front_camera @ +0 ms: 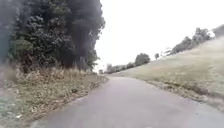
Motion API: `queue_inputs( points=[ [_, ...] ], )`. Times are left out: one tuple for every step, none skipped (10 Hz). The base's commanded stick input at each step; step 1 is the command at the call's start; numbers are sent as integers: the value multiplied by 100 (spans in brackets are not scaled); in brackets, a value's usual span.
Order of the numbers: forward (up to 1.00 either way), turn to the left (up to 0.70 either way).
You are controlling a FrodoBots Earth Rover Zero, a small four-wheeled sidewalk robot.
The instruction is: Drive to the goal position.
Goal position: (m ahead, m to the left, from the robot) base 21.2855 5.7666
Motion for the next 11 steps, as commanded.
queue_inputs(
  points=[
    [45,0],
    [45,0],
    [45,0],
    [45,0],
    [45,0],
    [45,0],
    [45,0],
    [45,0],
    [45,0],
    [45,0],
    [45,0]
  ],
)
